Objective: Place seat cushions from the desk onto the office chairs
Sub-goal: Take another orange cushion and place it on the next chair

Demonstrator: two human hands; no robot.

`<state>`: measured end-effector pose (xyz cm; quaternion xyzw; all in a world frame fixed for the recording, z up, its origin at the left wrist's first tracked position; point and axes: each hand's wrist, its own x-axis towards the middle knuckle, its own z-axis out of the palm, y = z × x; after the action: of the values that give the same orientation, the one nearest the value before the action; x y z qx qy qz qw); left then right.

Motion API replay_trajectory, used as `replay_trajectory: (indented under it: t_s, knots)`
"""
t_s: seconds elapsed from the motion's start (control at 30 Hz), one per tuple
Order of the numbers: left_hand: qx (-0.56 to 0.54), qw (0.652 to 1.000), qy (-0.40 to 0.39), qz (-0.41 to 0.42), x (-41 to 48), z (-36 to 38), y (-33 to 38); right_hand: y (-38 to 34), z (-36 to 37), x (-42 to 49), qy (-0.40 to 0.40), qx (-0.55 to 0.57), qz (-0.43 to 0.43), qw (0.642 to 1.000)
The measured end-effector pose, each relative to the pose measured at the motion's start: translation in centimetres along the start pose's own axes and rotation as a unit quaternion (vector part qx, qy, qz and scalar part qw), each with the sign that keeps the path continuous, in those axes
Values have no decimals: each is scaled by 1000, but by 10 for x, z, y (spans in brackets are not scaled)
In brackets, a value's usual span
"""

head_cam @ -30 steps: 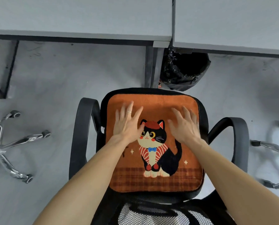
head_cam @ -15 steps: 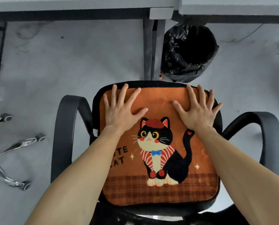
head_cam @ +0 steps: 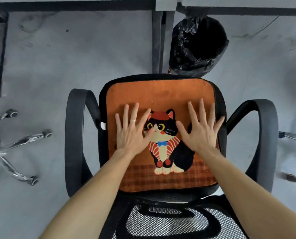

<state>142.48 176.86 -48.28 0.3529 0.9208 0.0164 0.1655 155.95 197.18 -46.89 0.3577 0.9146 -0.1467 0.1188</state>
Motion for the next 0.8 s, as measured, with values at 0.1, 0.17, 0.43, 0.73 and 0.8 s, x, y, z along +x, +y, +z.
replay_trajectory:
  t_s: [0.1, 0.17, 0.43, 0.73, 0.8]
  knots:
    - [16, 1000, 4, -16, -23, 20, -10, 14, 20, -19, -15, -26, 8, 1000]
    - [18, 1000, 8, -10, -18, 25, -15, 17, 27, -15, -13, -31, 16, 999]
    - [18, 999, -30, -21, -17, 15, -10, 15, 21, -12, -36, -32, 12, 999]
    - [57, 971, -210, 94, -101, -15, 17, 1, 1, -109, -169, -62, 6, 984]
    - [89, 958, -255, 95, -113, -18, 21, 1, -2, -129, -249, -101, -14, 963]
